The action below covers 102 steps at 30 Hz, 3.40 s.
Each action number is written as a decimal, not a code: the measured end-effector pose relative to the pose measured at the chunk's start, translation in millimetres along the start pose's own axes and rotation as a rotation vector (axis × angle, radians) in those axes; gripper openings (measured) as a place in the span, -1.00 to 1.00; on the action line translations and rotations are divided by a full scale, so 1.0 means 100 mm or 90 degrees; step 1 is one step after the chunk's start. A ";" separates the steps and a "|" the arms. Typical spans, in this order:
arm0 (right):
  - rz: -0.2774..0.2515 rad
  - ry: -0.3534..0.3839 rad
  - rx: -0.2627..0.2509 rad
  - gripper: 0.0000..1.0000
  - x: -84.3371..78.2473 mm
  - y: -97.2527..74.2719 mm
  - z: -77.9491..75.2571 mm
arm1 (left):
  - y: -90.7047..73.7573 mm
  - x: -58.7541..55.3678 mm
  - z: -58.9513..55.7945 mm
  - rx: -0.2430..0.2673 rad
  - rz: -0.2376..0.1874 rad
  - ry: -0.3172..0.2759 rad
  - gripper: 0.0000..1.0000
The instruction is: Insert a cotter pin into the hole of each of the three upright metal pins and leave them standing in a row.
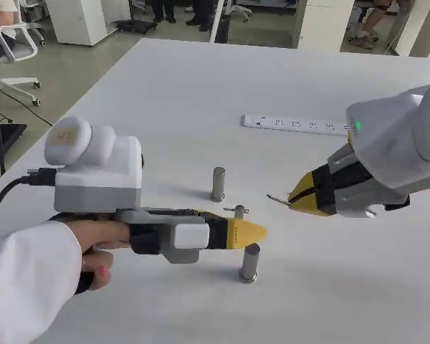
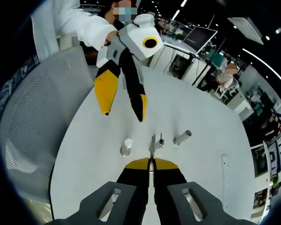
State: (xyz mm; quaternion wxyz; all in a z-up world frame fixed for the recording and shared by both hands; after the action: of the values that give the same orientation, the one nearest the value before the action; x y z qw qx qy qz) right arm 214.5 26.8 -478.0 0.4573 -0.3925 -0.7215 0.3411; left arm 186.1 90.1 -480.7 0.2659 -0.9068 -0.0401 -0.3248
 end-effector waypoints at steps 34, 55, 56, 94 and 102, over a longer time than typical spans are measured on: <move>-0.024 -0.041 -0.048 -1.00 0.11 -0.09 0.31 | 0.29 0.00 -0.18 -0.060 0.042 -0.075 -0.88; -0.028 -0.057 -0.046 -1.00 0.10 -0.03 0.39 | 0.33 -0.07 -0.18 -0.016 0.067 0.015 -0.99; -0.030 -0.059 -0.046 -1.00 0.10 -0.03 0.39 | 0.33 -0.07 -0.18 -0.017 0.068 0.015 -0.99; -0.185 0.158 0.130 -0.75 0.18 0.04 0.59 | 0.11 -0.23 -0.35 0.035 0.094 0.543 -0.99; -0.183 0.164 0.136 -0.99 0.14 0.05 0.59 | 0.11 -0.24 -0.32 0.037 0.102 0.556 -0.99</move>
State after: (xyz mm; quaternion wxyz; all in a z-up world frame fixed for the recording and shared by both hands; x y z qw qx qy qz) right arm 157.8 33.5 -497.6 0.6288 -0.2750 -0.6652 0.2941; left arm 151.3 67.0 -479.6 0.3075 -0.6772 0.1376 -0.6541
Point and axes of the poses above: the centre of the closed fingertips' face, and the gripper's own axes: y roughly forward along the fingers, z roughly to its left, x roughly out of its top, the point moved 2 cm from there along -y, roughly backward along the fingers, and after that the axes turned 13 degrees about z, right-handed, at the moved point
